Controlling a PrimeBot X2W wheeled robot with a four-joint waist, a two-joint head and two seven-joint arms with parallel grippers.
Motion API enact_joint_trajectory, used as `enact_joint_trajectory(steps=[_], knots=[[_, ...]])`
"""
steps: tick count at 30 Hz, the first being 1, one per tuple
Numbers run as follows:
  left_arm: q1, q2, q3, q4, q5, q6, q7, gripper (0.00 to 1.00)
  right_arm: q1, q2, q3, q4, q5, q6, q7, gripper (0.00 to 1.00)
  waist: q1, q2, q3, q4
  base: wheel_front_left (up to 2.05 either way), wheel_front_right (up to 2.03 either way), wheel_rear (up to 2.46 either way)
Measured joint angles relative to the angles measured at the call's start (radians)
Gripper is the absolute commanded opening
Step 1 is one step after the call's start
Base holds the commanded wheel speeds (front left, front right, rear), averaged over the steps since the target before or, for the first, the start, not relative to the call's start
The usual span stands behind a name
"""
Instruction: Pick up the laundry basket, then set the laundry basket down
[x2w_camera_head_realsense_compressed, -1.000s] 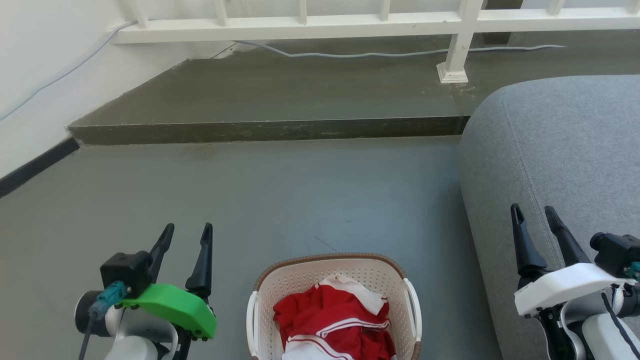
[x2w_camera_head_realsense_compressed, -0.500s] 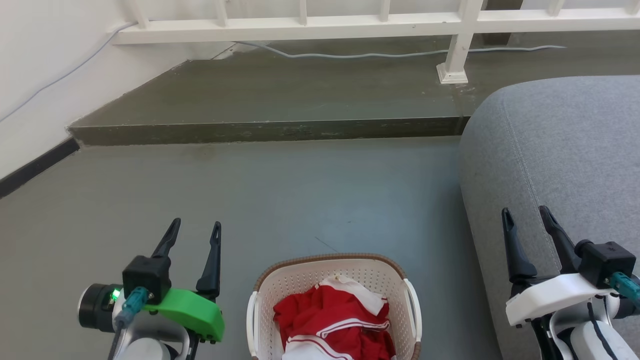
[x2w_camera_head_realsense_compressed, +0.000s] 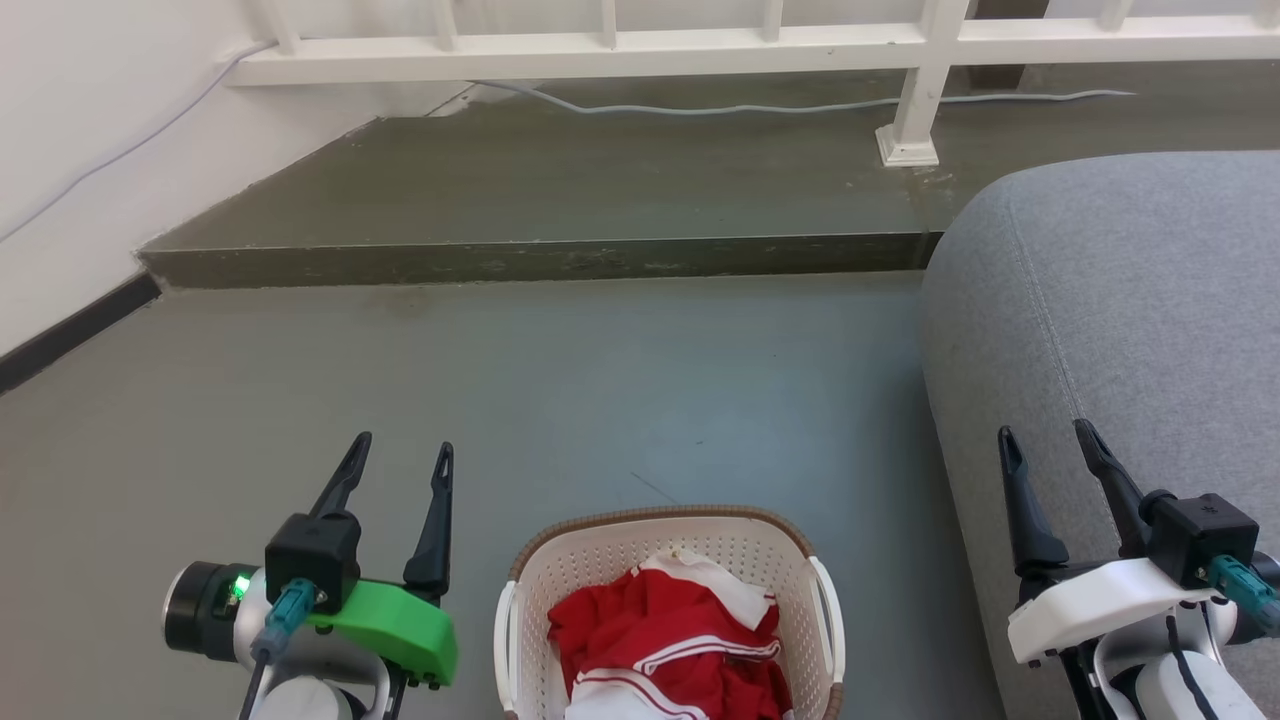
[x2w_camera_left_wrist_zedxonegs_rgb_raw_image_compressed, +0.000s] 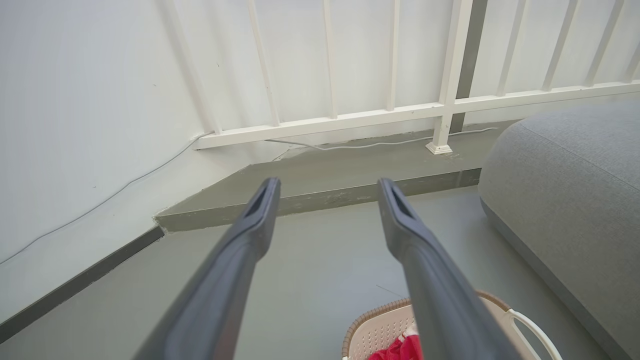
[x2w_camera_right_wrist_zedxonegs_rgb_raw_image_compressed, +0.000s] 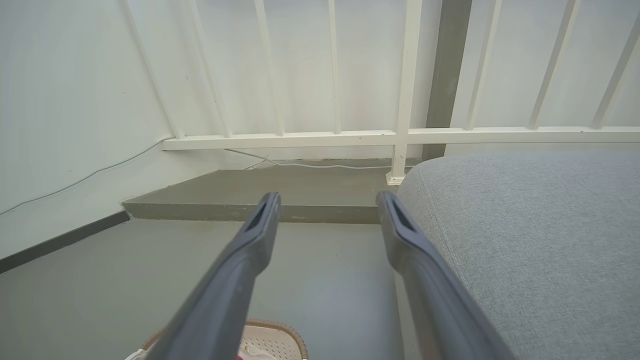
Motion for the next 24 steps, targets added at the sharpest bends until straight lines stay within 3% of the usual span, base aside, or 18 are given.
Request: enact_joint_trajectory(steps=[15,24], knots=[[0.000,-0.016,0.006,0.003,0.007,0.001,0.022,1.00,0.000,0.005,0.000,0.014,0.001,-0.004,-0.002,1.00,0.0000,0.0000,0.005,0.001,0.00,0.00,0.00],[-0.004,-0.025,-0.017,0.014,0.007,0.001,0.052,1.00,-0.004,0.011,0.005,0.046,0.013,-0.004,0.016,1.00,0.0000,0.0000,0.070,0.003,0.00,0.00,0.00]])
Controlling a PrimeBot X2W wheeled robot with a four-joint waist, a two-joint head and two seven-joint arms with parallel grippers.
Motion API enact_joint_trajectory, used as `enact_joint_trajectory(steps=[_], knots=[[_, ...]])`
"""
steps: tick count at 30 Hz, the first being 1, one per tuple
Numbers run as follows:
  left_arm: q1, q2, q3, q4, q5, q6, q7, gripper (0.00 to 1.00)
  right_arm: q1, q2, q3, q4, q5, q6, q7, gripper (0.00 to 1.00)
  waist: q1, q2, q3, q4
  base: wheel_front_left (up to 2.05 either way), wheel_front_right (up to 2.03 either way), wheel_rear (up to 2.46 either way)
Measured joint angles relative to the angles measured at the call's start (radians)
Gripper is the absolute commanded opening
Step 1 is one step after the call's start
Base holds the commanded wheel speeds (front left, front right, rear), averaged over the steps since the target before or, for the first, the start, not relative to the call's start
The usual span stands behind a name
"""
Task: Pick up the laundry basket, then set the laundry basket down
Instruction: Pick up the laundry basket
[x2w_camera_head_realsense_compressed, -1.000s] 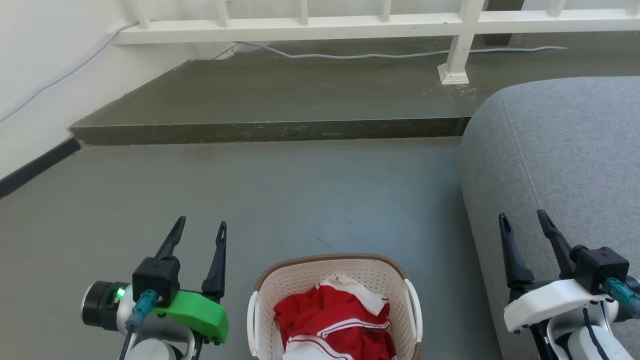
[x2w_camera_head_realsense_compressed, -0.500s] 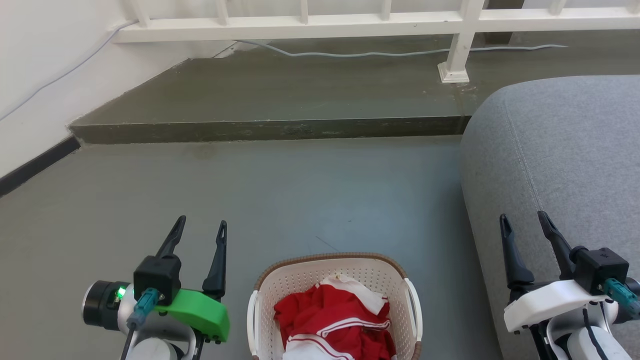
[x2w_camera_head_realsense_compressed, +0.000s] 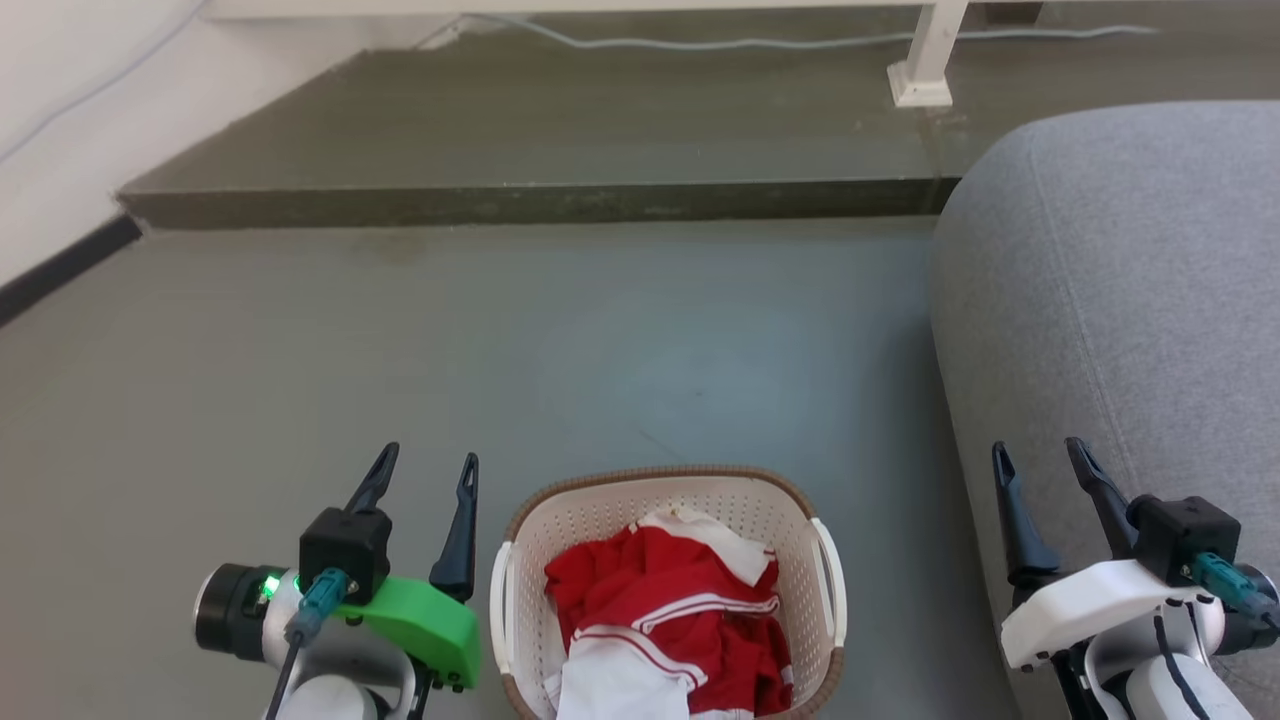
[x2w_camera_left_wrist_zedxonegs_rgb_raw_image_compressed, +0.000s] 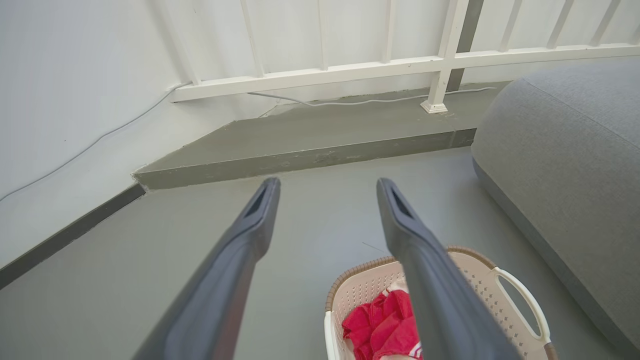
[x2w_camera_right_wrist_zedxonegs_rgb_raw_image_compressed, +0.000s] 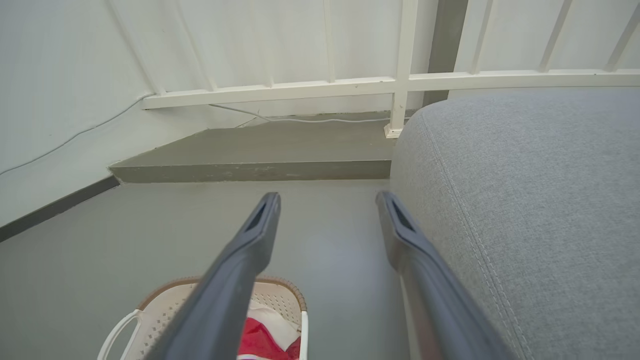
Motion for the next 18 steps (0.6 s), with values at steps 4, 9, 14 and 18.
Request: enact_joint_trajectory(steps=[4,9,14,18], knots=[[-0.027,-0.015,-0.007,0.021,0.000,-0.002,0.002,1.00,-0.028,0.014,0.001,0.030,0.006,0.000,0.009,1.00,0.0000,0.0000,0.046,0.000,0.00,0.00,0.00],[-0.065,-0.030,-0.021,0.064,-0.005,-0.007,0.017,1.00,-0.067,0.029,0.006,0.078,0.016,0.001,0.018,1.00,0.0000,0.0000,0.110,0.001,0.00,0.00,0.00],[-0.113,-0.047,-0.024,0.114,-0.012,-0.020,0.027,1.00,-0.105,0.033,0.022,0.125,0.016,0.016,0.036,1.00,0.0000,0.0000,0.178,0.005,0.00,0.00,0.00],[-0.159,-0.049,-0.030,0.151,-0.013,-0.041,0.036,1.00,-0.141,0.031,0.023,0.155,0.016,0.024,0.039,1.00,0.0000,0.0000,0.233,0.011,0.00,0.00,0.00]])
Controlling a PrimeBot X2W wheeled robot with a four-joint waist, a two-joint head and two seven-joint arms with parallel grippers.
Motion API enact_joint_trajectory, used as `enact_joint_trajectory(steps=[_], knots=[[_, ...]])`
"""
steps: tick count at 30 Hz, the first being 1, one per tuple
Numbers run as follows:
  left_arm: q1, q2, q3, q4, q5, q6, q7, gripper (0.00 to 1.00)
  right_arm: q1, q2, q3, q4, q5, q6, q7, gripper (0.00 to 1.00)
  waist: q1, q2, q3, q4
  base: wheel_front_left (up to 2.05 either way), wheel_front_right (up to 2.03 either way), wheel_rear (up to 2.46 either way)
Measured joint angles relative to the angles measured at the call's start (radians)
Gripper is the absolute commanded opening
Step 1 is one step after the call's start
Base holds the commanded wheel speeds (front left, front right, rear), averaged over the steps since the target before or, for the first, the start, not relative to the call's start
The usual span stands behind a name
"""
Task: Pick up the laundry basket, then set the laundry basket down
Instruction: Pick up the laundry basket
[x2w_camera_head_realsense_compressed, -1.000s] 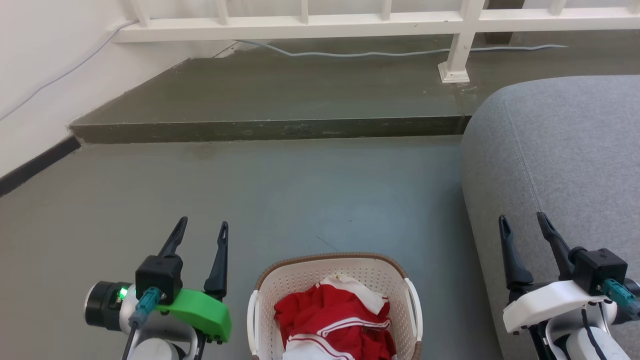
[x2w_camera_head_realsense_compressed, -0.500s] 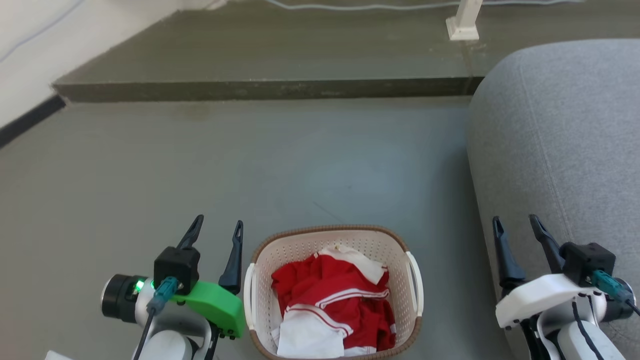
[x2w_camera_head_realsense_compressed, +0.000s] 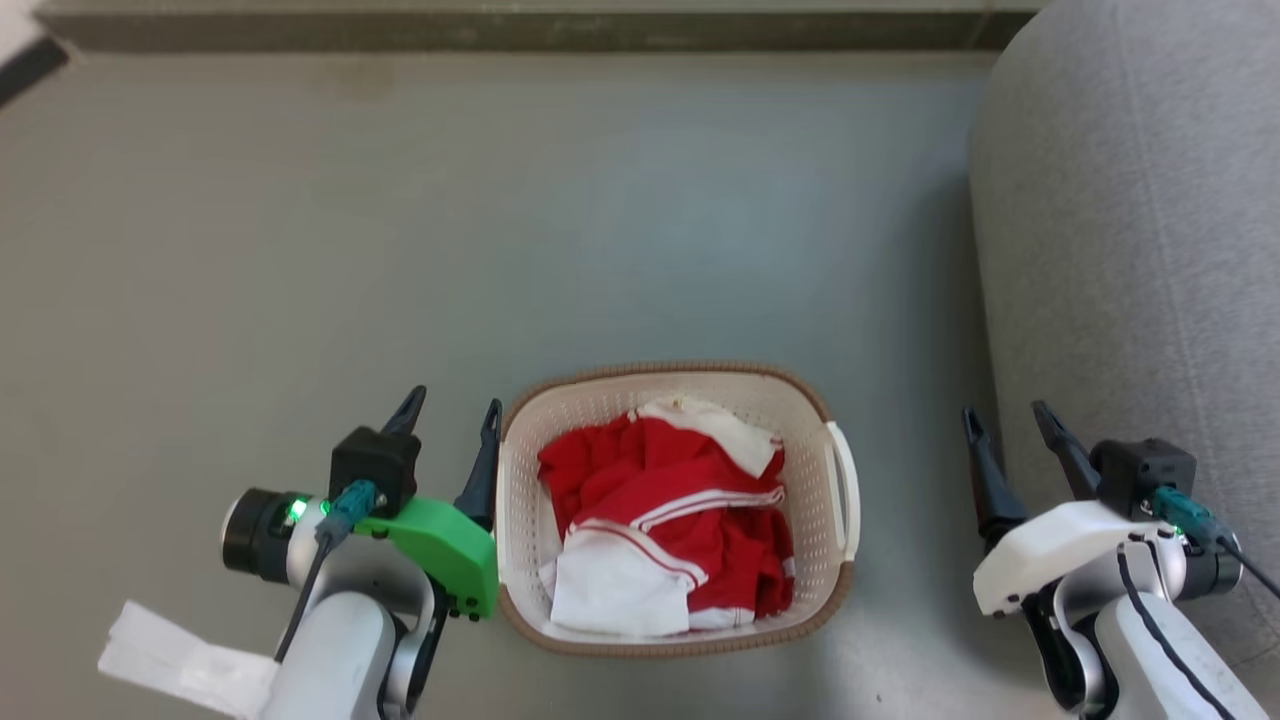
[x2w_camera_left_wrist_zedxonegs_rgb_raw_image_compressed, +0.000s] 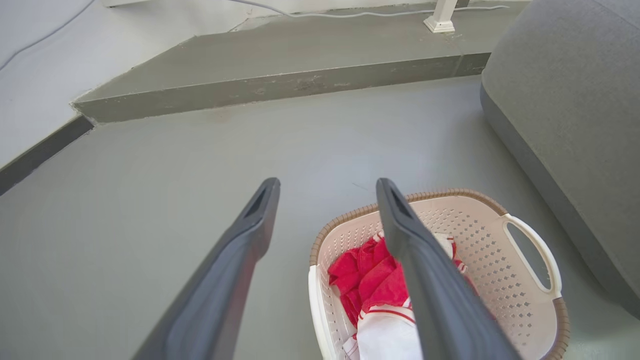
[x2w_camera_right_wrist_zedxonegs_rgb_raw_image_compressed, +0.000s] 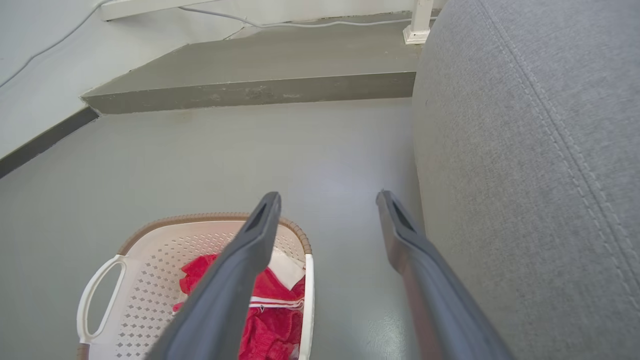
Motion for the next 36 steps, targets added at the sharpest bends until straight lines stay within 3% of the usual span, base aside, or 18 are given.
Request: enact_joint_trajectory(steps=[14,28,36], knots=[[-0.145,-0.017,0.004,0.157,-0.030,-0.050,0.016,1.00,-0.137,0.030,0.022,0.099,0.000,0.023,0.008,1.00,0.0001,0.0000,0.212,0.019,0.00,0.00,0.00],[-0.269,-0.033,-0.015,0.323,-0.053,-0.144,0.043,1.00,-0.207,0.058,0.028,0.203,0.001,0.039,-0.017,1.00,0.0000,0.0000,0.397,0.010,0.00,0.00,0.00],[-0.308,-0.039,-0.002,0.408,-0.069,-0.155,0.042,1.00,-0.238,0.064,0.048,0.252,0.007,0.062,-0.041,1.00,0.0000,0.0000,0.467,0.003,0.00,0.00,0.00]])
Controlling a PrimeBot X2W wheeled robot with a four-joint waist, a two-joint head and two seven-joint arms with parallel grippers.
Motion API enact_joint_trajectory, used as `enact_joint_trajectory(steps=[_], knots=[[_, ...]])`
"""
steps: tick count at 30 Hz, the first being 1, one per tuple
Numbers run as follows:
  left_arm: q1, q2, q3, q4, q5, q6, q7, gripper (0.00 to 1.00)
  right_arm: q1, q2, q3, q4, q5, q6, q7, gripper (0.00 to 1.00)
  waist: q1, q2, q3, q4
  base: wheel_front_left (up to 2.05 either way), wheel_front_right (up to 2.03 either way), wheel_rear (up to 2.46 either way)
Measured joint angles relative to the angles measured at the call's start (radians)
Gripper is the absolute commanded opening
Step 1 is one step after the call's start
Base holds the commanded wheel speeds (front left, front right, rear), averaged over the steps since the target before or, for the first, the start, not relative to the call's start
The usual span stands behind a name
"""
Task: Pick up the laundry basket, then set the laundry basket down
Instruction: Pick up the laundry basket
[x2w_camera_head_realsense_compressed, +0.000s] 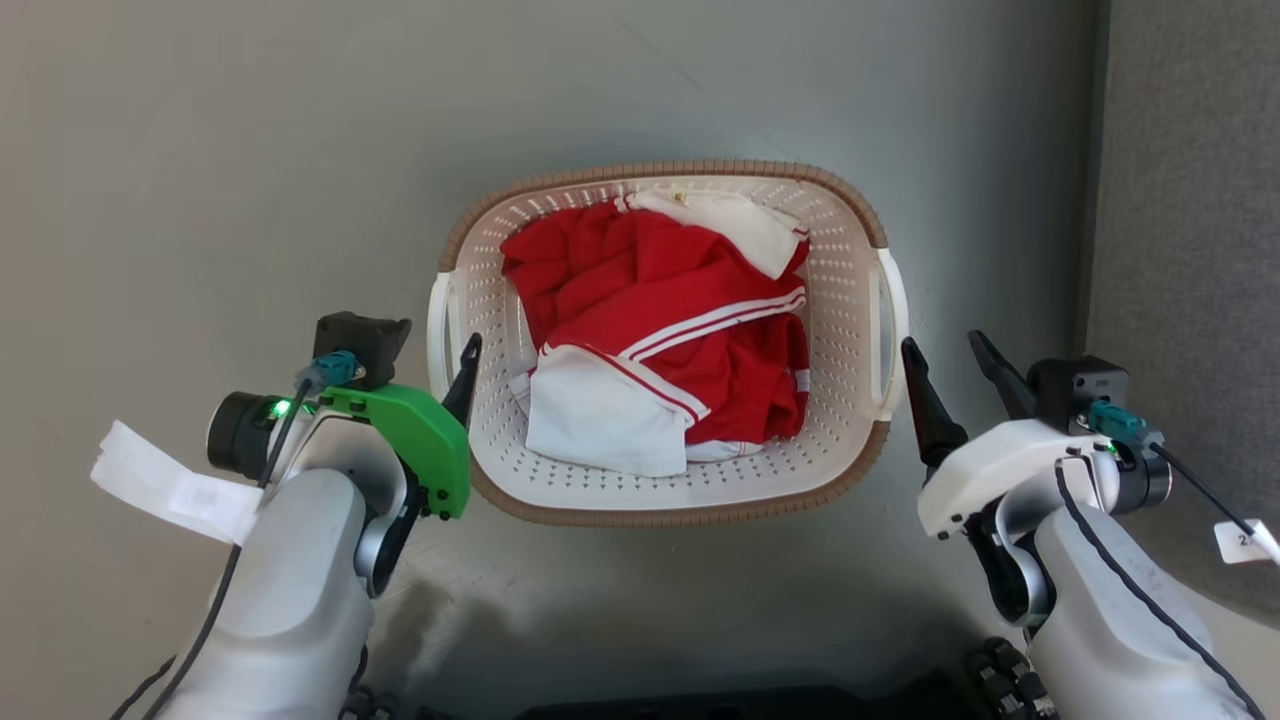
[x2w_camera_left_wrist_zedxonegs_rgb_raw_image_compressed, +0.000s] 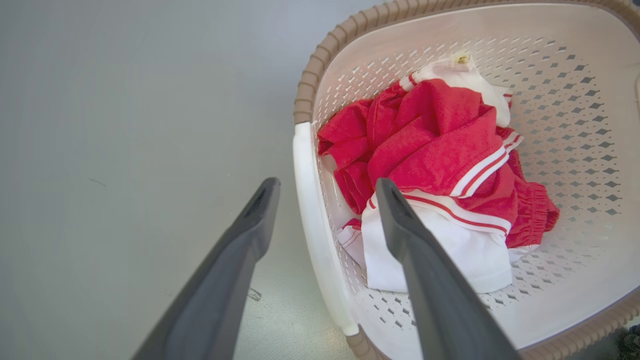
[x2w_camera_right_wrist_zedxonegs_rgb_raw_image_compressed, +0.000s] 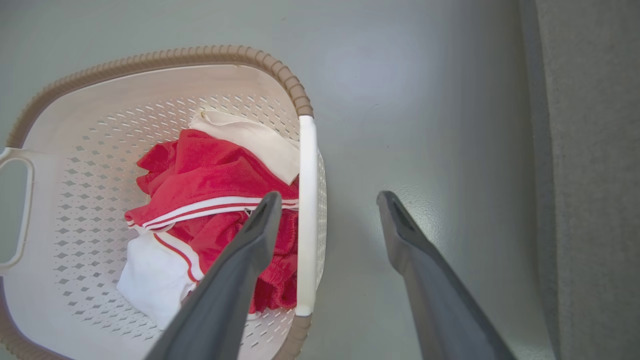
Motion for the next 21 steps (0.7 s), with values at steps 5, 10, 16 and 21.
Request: enact_joint_trajectory(steps=[5,10,16,21], knots=[[-0.033,-0.001,0.013,0.041,-0.031,-0.008,0.000,1.00,-0.031,0.002,0.002,0.016,0.000,0.002,-0.006,1.00,0.0000,0.0000,0.036,-0.004,0.00,0.00,0.00],[-0.073,-0.001,0.013,0.083,-0.034,-0.017,-0.002,1.00,-0.050,0.006,0.008,0.039,-0.002,0.010,-0.017,1.00,0.0000,0.0000,0.065,-0.008,0.00,0.00,0.00],[-0.120,-0.010,0.009,0.126,-0.049,-0.027,0.000,1.00,-0.066,0.006,0.008,0.058,-0.007,0.018,-0.019,1.00,0.0000,0.0000,0.084,-0.005,0.00,0.00,0.00],[-0.179,-0.016,0.006,0.145,-0.050,-0.030,0.010,1.00,-0.101,0.006,0.008,0.060,-0.012,0.018,-0.025,1.00,0.0000,0.0000,0.103,-0.001,0.00,0.00,0.00]])
